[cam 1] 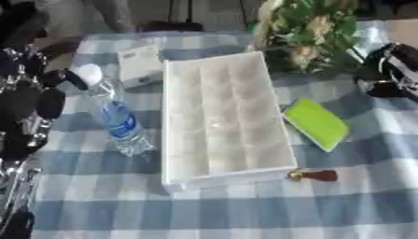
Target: Pick up objects on the table and place them in the box.
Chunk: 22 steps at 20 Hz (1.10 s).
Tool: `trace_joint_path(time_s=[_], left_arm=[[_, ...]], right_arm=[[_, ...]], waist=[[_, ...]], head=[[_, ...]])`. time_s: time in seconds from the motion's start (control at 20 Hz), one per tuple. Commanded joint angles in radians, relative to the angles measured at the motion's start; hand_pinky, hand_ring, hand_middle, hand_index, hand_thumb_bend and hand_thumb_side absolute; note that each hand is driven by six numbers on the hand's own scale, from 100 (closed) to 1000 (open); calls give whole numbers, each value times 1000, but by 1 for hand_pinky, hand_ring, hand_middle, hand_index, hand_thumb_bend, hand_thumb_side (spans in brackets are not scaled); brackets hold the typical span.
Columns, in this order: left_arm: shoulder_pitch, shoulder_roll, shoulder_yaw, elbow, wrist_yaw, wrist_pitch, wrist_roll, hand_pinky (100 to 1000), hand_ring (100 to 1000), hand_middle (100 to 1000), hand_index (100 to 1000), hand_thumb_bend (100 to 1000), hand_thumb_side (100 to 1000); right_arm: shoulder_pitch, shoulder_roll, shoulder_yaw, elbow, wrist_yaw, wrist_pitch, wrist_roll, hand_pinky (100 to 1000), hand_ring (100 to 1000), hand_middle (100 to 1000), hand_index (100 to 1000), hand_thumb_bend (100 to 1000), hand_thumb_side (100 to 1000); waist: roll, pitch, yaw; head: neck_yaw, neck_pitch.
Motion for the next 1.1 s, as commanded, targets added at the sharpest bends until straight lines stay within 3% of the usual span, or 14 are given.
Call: trace_joint_path(time_s=[0.05, 0.25, 0.45, 1.1], left_arm=[[-4, 14, 2, -21, 6, 4, 0, 476, 815, 968, 943, 561, 427], [-2, 15, 2, -21, 7, 8, 0, 476, 815, 968, 943, 561, 425], [-1, 16, 2, -21, 8, 8, -1, 477, 815, 968, 943, 560, 426], [-3, 17, 1, -21, 10, 8, -4, 477, 816, 969, 944, 560, 423]], right_arm=[[-12, -40, 4, -97, -83, 15, 30, 100, 283, 380, 504, 100, 100], [-10, -45, 18, -173, -192, 41, 68, 100, 283, 376, 501, 100, 100], [-7, -49, 28, -219, -248, 61, 89, 100, 284, 376, 502, 100, 100], [-1, -44, 39, -216, -268, 63, 115, 100, 275, 369, 496, 100, 100]], waist=[[-6, -22, -2], [-9, -26, -2], [-11, -28, 0], [-12, -30, 3]], head=[[3, 4], [4, 4], [4, 4], [3, 4]])
